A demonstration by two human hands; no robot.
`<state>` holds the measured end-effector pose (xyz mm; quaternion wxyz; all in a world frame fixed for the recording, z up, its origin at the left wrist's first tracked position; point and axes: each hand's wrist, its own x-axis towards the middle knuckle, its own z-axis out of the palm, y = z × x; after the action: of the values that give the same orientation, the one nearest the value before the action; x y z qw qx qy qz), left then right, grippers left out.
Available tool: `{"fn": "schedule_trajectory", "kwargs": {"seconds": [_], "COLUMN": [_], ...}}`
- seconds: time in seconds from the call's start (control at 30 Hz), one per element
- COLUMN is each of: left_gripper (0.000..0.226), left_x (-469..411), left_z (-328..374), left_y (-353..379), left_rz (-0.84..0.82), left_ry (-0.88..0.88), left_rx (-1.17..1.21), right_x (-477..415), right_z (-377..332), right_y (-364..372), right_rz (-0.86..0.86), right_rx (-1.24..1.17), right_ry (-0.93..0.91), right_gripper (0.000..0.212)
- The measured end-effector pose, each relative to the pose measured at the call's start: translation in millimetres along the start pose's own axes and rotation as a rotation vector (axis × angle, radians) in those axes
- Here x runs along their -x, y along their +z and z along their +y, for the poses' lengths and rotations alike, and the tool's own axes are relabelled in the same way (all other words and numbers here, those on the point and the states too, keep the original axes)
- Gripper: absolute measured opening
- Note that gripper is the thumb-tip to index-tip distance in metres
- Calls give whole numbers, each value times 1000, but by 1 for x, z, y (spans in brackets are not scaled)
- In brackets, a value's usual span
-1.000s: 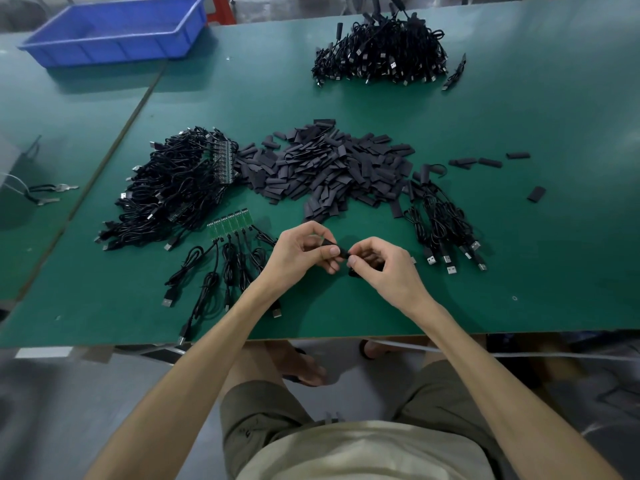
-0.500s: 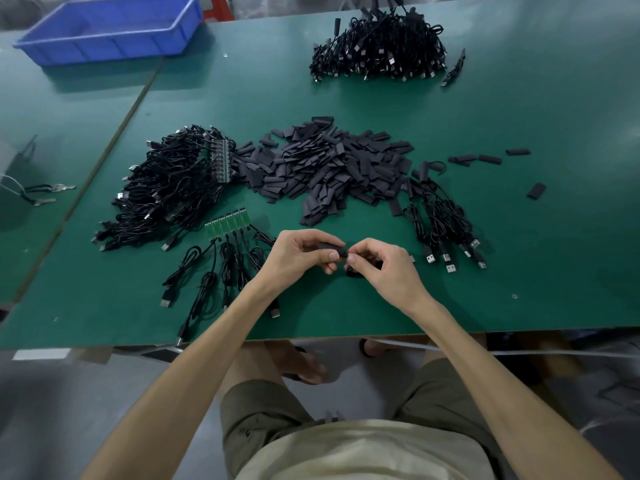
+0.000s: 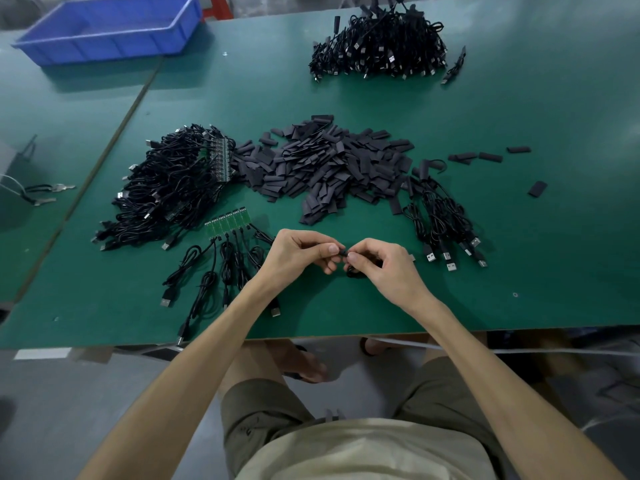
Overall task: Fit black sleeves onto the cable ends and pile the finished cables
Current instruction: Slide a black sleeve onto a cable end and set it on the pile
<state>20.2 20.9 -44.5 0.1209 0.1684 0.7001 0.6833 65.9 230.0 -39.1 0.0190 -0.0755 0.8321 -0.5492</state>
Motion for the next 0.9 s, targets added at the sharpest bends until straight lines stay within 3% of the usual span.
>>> {"fn": "schedule_trajectory", "kwargs": {"seconds": [0.9], "left_gripper": [14], "left_x": [0], "left_z": [2], "left_y": [3], "left_rz": [-5], "left_ry": [-7], "left_rx": [-10], "right_x": [-1], "right_z": [3], "right_y": [-1], "right_rz": [-11], "right_rx": [-10], "right_ry": [7], "right_gripper": [5]}}
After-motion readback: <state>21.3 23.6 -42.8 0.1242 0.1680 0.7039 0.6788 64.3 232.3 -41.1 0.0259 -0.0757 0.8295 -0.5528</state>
